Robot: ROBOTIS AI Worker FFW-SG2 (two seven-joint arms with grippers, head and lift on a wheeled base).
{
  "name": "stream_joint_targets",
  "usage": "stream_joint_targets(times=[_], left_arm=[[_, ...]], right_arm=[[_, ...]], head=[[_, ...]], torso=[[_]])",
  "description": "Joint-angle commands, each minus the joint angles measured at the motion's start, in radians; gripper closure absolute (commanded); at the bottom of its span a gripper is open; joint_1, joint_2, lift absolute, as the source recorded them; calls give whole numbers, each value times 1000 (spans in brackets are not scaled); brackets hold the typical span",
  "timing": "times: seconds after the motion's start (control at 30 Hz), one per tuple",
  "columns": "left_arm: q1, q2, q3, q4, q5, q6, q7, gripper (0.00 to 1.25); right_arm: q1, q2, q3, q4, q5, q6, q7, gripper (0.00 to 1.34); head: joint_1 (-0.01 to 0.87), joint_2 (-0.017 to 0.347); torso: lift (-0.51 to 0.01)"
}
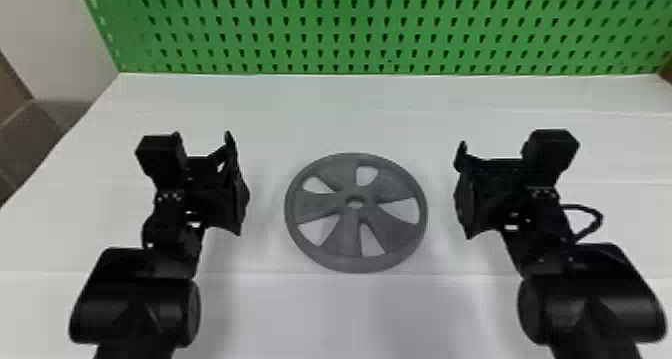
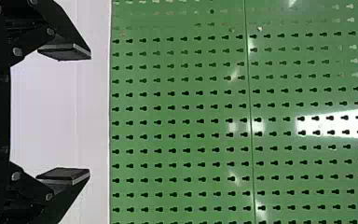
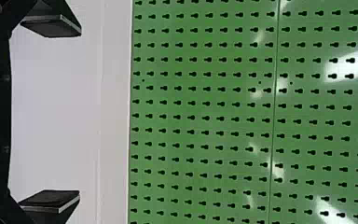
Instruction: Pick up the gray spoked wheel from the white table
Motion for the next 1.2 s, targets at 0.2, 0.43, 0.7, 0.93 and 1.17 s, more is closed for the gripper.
stream_joint_targets(times=[0.2, 0.43, 0.7, 0.93, 1.17], left_arm=[[0, 0, -2, 0, 0, 2, 0, 366], [0, 0, -3, 0, -2, 2, 0, 366], [-3, 0, -3, -2, -4, 2, 0, 366], [-3, 0, -3, -2, -5, 6, 0, 366], [-5, 0, -9, -2, -10, 16, -1, 366]], right_arm=[[-32, -7, 9, -47, 14, 119, 0, 78], [-63, -6, 15, -58, 17, 179, 0, 78], [-112, -6, 31, -106, 10, 349, 0, 78], [-195, -13, 47, -167, 13, 610, 5, 78], [-305, -30, 69, -176, 5, 860, 20, 76]], head=[[782, 57], [782, 57], [782, 57], [782, 57], [782, 57]], torso=[[-97], [-97], [-97], [-97], [-97]])
